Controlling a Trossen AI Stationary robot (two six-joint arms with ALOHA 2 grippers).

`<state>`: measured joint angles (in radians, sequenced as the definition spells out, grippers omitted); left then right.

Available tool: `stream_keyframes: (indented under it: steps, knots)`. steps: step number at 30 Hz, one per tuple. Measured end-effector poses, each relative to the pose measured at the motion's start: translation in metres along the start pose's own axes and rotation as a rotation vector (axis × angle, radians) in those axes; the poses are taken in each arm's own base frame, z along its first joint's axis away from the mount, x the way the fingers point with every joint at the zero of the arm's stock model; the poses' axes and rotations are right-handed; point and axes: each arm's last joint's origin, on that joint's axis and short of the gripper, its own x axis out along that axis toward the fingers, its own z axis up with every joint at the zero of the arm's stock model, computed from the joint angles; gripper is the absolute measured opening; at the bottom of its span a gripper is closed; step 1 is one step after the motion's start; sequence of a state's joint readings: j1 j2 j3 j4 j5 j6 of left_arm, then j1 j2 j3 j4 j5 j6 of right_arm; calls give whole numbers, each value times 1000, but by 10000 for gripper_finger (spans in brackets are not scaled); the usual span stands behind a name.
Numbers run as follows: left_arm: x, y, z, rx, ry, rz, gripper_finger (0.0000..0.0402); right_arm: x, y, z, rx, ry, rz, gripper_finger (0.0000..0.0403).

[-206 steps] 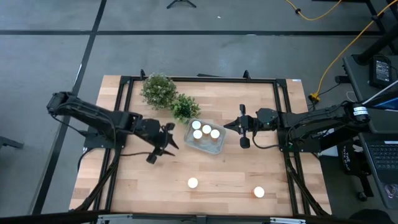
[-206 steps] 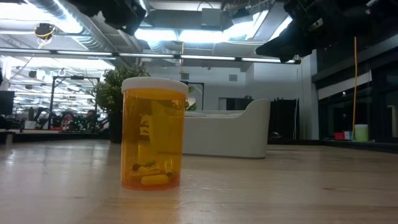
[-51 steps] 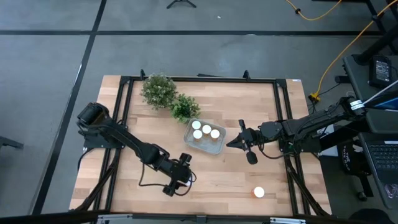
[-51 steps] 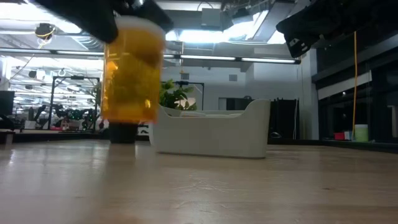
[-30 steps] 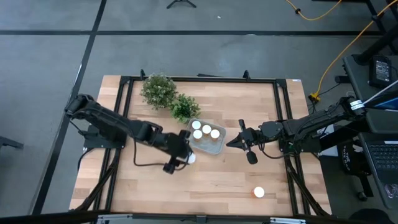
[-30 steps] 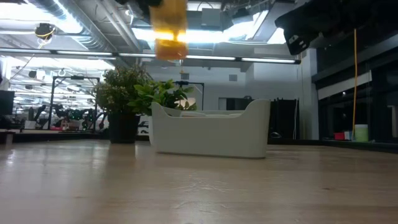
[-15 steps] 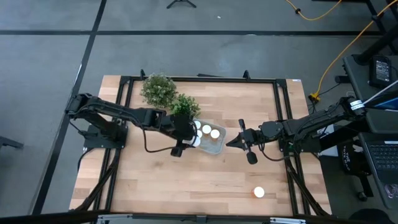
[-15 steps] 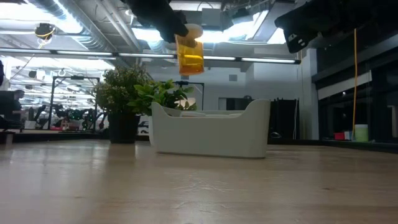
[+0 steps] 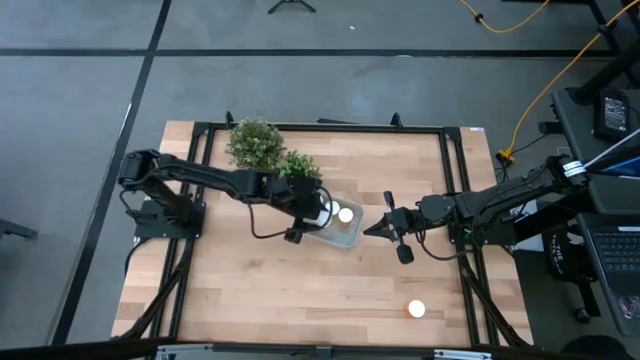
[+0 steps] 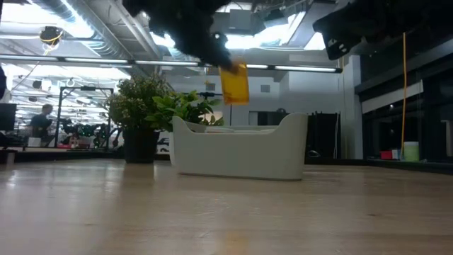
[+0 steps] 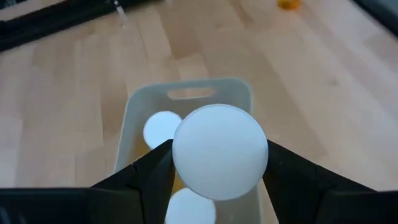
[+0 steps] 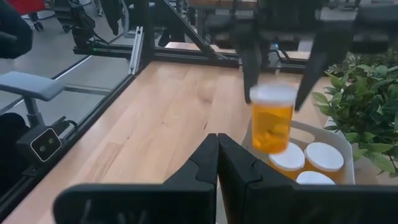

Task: Pick and place pill bottles into a basket
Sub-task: Put the orange pill bottle into the grey bin

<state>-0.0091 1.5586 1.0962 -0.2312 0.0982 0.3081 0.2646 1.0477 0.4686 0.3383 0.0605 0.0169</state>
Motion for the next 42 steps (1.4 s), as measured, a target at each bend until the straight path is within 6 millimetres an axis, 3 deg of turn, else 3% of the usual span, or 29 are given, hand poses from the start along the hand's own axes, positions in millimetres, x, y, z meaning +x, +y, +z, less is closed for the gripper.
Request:
stream_keyframes:
  steps: [12,32,42]
  knots:
    - [34,15,-14,33,-9,-33,214,0,-3,0,-46,4,-12,10]
    - [62,20,-36,-3,85,-48,214,0,-3,-2,-43,17,-12,10]
    - [61,19,-41,-21,146,-26,214,0,-3,-2,-44,19,-12,10]
